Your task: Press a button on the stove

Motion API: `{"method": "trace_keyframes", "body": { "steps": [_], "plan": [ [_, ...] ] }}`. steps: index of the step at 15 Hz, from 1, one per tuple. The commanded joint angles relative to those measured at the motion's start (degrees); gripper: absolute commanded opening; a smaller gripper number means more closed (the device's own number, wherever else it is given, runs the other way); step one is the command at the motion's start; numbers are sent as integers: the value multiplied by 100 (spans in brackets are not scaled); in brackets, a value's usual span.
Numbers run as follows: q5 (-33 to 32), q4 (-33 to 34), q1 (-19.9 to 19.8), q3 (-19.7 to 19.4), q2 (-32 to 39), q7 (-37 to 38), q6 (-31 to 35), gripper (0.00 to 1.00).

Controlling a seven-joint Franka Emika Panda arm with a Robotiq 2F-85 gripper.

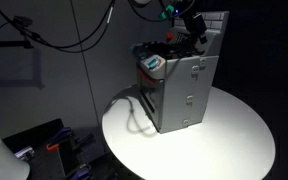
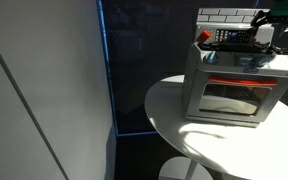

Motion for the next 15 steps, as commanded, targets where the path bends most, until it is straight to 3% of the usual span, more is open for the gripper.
{"method": "trace_keyframes", "body": {
  "steps": [1,15],
  "plan": [
    [29,251,56,-127,128,30,-155,100],
    [484,-349,61,129,-603,-567,-737,100]
  ]
}}
